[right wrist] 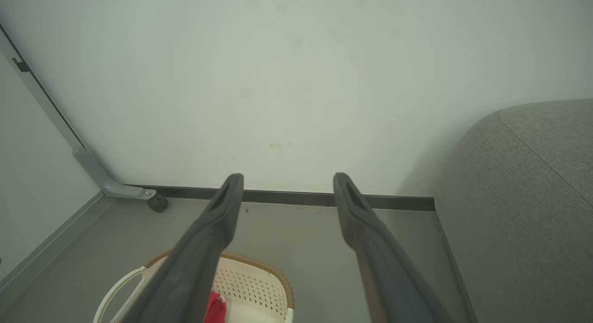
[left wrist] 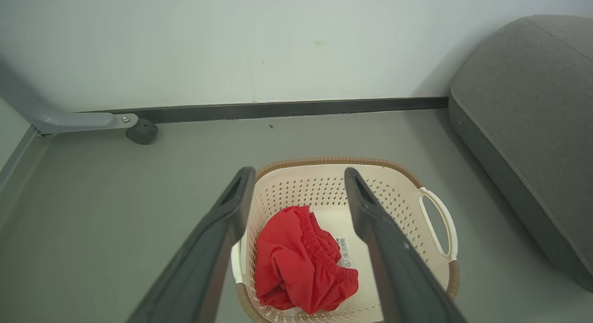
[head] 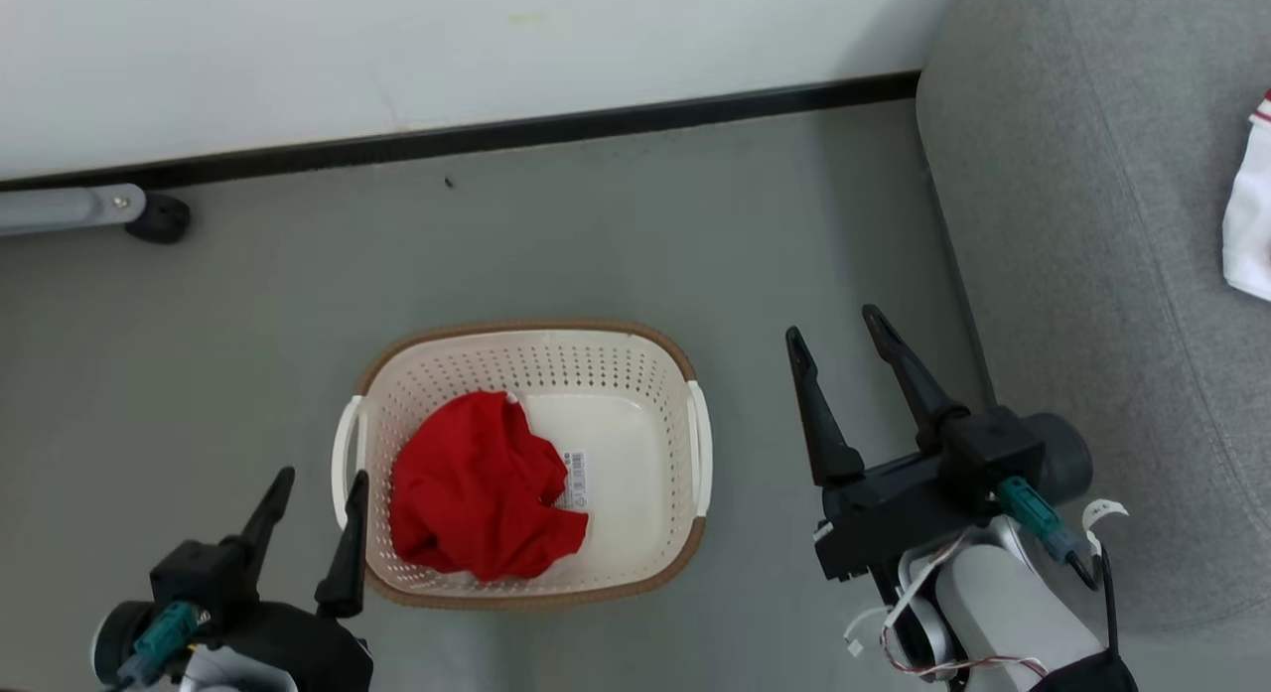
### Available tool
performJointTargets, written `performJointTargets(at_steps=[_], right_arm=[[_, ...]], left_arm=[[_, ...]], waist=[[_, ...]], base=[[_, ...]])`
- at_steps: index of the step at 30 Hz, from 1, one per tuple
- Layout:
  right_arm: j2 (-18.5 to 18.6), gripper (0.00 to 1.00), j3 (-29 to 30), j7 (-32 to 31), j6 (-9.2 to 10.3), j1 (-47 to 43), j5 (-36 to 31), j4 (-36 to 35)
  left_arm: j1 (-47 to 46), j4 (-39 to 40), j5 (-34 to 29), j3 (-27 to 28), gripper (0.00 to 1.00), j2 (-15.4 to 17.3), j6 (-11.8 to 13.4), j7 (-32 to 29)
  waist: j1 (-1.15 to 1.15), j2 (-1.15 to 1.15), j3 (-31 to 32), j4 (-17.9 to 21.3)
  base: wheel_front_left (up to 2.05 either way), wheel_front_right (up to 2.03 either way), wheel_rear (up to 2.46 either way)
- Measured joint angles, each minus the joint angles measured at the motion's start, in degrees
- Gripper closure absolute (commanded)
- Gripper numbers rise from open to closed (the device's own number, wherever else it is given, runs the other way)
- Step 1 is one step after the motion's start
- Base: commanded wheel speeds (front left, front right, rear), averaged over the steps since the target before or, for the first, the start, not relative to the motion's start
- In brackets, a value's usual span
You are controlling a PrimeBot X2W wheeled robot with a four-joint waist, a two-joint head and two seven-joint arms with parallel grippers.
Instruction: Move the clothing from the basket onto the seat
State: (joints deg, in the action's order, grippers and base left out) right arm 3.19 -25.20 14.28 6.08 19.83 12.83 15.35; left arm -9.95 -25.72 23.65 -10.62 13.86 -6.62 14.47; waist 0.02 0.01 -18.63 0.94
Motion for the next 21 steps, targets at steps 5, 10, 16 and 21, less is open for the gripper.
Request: performJointTargets(at_steps=[5, 10, 16, 21], right_arm=[[0.07, 0.0, -1.53, 0.0, 0.53, 1.76, -0.83, -1.1], [0.13, 0.0, -2.97, 0.01, 0.66, 3.92, -0.83, -2.27], [0.2, 0.0, -5.24, 0.01, 1.05, 5.91, -0.83, -3.37], [0.23, 0.0, -5.49, 0.01, 1.05, 7.45, -0.74, -4.16]], left_arm=[[-4.07, -1.08, -0.19, -0.92, 0.0, 1.78, -0.46, 0.0], [-7.86, -2.6, -0.64, -2.35, 0.0, 3.55, -0.52, 0.0], [-11.61, -4.94, -2.32, -5.2, 0.0, 5.25, -0.53, 0.0], [-14.88, -5.79, -2.87, -9.33, 0.0, 6.49, -0.53, 0.0]], waist=[[0.0, 0.0, -3.55, 0.95], [0.0, 0.0, -6.94, 2.04], [0.0, 0.0, -10.77, 3.44], [-0.01, 0.0, -13.58, 4.64]], base=[[0.0, 0.0, 0.0], [0.0, 0.0, 0.0], [0.0, 0.0, 0.0], [0.0, 0.0, 0.0]])
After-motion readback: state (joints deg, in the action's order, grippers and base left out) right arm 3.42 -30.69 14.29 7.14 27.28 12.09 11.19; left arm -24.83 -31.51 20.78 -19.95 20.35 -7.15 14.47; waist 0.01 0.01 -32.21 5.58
